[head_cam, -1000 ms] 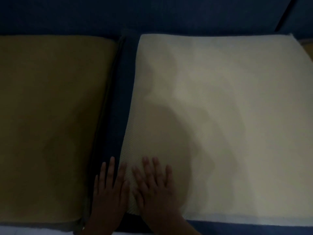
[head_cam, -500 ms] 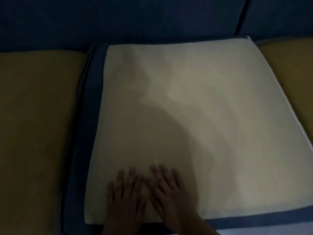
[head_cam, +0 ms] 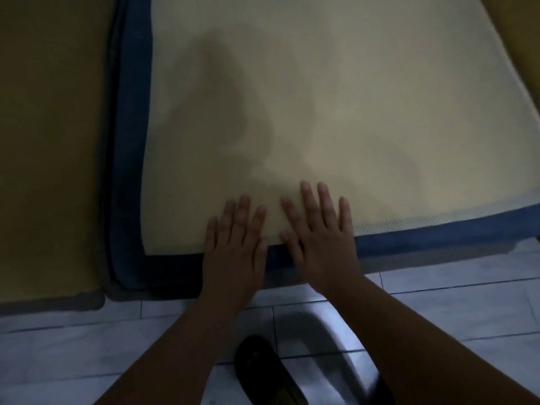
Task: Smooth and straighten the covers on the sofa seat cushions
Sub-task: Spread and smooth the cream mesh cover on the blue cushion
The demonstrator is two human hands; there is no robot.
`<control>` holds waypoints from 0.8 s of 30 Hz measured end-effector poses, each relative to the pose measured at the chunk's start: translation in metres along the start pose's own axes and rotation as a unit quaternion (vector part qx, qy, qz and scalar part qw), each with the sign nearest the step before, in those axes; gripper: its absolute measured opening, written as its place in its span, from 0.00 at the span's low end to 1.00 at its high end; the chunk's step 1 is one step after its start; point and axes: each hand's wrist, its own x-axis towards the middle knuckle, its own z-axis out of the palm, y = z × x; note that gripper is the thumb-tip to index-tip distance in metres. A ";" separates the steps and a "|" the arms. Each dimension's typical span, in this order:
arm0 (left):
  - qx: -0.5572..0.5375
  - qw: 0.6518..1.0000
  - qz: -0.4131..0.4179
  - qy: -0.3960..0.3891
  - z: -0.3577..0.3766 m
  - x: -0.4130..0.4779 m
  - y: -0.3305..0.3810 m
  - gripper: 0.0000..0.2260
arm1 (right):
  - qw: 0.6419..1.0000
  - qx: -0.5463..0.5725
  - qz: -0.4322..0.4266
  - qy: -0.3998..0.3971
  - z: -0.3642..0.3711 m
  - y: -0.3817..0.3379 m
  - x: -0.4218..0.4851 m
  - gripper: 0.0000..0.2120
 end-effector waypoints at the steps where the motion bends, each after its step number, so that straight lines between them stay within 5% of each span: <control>1: 0.009 1.000 -0.003 -0.005 0.005 0.000 -0.001 0.23 | 1.000 -0.006 0.003 -0.009 0.005 0.003 0.000 0.27; 8: 0.015 0.999 -0.046 0.018 -0.008 0.002 0.020 0.24 | 1.000 0.018 -0.014 0.004 -0.019 0.024 -0.005 0.28; 14: -0.059 0.990 -0.029 0.123 -0.018 0.009 0.118 0.24 | 0.991 0.022 -0.044 0.127 -0.056 0.089 -0.040 0.26; 22: 0.055 0.997 -0.042 -0.025 0.043 0.012 0.164 0.34 | 0.991 -0.091 -0.082 0.045 -0.013 0.154 -0.067 0.35; 24: 0.062 0.998 -0.010 -0.001 0.031 0.009 0.159 0.37 | 0.990 -0.092 -0.089 0.055 -0.015 0.152 -0.067 0.38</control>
